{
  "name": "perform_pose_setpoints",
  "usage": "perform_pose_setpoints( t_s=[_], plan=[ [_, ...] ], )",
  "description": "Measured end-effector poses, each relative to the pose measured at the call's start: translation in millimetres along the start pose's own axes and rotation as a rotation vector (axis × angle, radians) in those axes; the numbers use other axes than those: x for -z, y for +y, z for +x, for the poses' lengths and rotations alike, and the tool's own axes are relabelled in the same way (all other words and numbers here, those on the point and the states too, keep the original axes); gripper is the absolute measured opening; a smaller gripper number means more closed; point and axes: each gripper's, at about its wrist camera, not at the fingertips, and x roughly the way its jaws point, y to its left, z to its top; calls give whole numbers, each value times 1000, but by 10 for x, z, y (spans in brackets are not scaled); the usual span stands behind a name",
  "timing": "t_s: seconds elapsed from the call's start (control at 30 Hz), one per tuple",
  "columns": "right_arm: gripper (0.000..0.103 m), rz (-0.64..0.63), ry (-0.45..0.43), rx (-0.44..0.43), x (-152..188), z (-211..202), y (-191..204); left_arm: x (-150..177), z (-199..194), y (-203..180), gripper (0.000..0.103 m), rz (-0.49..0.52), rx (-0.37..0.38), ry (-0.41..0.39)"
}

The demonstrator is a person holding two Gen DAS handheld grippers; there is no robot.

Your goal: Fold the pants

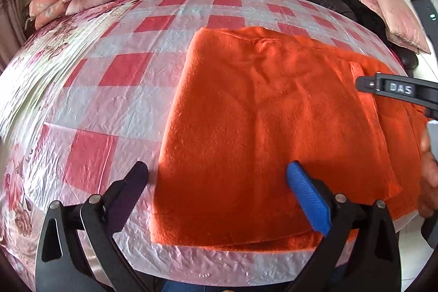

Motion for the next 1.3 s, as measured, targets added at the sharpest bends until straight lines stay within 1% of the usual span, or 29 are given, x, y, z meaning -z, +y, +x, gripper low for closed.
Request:
perform_pose_setpoints(
  t_s=[0.07,0.13,0.2,0.23,0.27,0.33,0.37,0.4,0.47,0.53,0.6,0.63,0.67,0.73,0.8,0.83,0.9,0.93,0.97,1.0,1.03,1.13,1.27,1.3],
  plan=[
    [66,19,19,-10,-21,123,-47,7,3,-10,101,16,0,-7],
    [72,29,15,-19,-23,152,-78,30,-2,-13,101,17,-2,-26],
    [89,13,4,18,-13,163,-66,48,-9,-10,101,26,3,-44],
    [90,13,5,30,-3,187,-76,52,-15,2,101,26,10,-51],
    [91,27,3,16,8,199,-100,60,-17,9,101,24,7,-59],
    [95,44,9,10,13,210,-139,76,-30,18,101,27,7,-65],
    [98,40,10,20,14,210,-139,79,-36,23,101,31,12,-61],
    [98,31,8,30,15,206,-129,81,-49,34,101,40,19,-51],
    [98,14,8,39,17,193,-105,100,-115,100,101,25,37,-62],
    [98,21,28,46,25,165,-111,150,-225,207,100,0,95,-87],
    [98,33,33,48,62,93,-119,217,-309,319,88,-27,141,-101],
    [98,36,22,26,109,24,-111,248,-334,369,86,-40,167,-103],
    [98,37,5,-40,171,-63,-91,275,-351,417,82,-55,196,-101],
    [98,14,1,-133,268,-189,10,320,-374,527,77,-106,261,-94],
    [94,-40,-10,-117,329,-271,146,352,-365,643,72,-174,336,-79],
    [92,-85,-26,-112,374,-328,250,361,-363,694,71,-199,361,-80],
    [85,-150,-38,-110,433,-381,393,362,-353,776,67,-238,405,-75],
    [84,-184,-36,-97,476,-386,465,363,-346,807,66,-257,425,-68],
    [82,-207,-30,-82,511,-370,513,363,-331,834,62,-279,461,-54],
    [79,-218,-21,-74,544,-350,542,376,-300,864,59,-316,525,-29],
    [78,-227,-6,-66,577,-321,565,396,-280,898,59,-354,565,-15],
    [78,-233,26,-57,649,-247,551,453,-231,996,59,-469,638,-2],
    [78,-224,24,-71,692,-254,506,553,-77,1156,59,-672,793,29],
    [78,-222,25,-74,687,-248,502,560,-44,1166,59,-695,818,39]
  ],
)
